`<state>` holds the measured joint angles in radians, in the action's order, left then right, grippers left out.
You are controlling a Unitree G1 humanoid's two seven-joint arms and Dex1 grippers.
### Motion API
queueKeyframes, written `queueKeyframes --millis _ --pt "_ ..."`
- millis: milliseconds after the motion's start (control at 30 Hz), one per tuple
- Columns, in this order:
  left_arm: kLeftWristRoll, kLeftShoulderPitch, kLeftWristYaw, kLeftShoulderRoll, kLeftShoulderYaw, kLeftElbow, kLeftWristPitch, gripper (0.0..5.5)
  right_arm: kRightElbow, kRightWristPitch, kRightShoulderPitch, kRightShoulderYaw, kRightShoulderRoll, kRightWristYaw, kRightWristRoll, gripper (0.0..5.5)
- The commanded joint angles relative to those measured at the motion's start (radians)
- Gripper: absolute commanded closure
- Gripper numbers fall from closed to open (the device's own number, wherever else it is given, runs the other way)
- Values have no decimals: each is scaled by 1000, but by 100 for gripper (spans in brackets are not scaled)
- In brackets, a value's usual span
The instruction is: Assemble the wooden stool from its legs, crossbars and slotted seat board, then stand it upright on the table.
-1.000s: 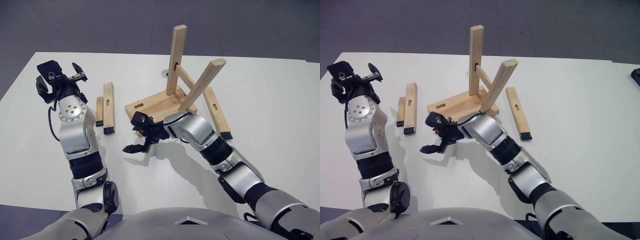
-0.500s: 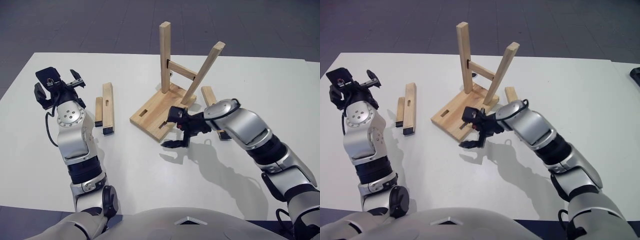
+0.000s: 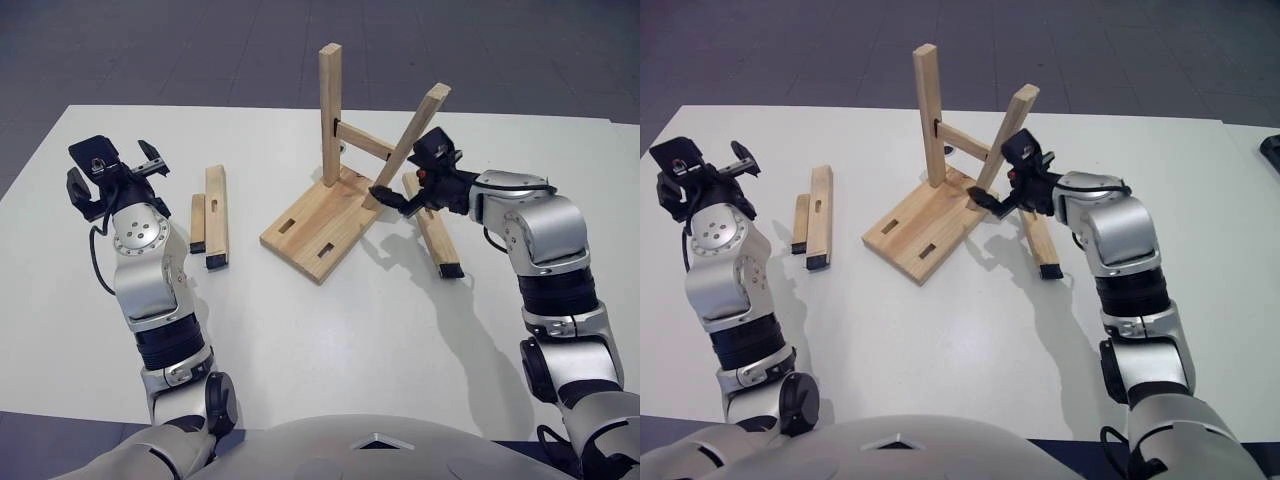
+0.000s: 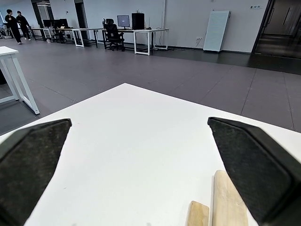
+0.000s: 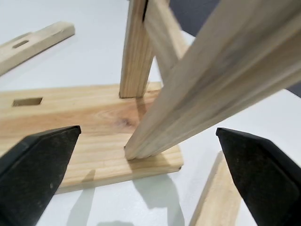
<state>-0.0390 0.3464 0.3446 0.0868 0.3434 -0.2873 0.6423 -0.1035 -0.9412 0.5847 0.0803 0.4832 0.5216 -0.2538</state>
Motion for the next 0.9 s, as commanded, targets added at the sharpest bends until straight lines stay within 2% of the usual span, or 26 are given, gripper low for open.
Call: queueKeyframes --millis 33,200,367,700,900 --pt "-7 1 -5 -6 -16 9 20 10 -117 -70 -5 -95 0 -82 -2 14" --pt "-7 -9 -8 -6 -21 -3 29 10 -259 -200 -16 -223 -26 -179 -23 14" --pt "-6 -8 -8 -6 -21 -3 31 10 -296 -279 -22 -261 -48 -247 -16 14" --pt "-6 5 -7 -19 -35 24 20 10 -149 -77 56 -143 -216 -426 99 14" --pt "-4 13 -14 -19 -43 45 13 10 -59 76 67 -86 -210 -424 160 14"
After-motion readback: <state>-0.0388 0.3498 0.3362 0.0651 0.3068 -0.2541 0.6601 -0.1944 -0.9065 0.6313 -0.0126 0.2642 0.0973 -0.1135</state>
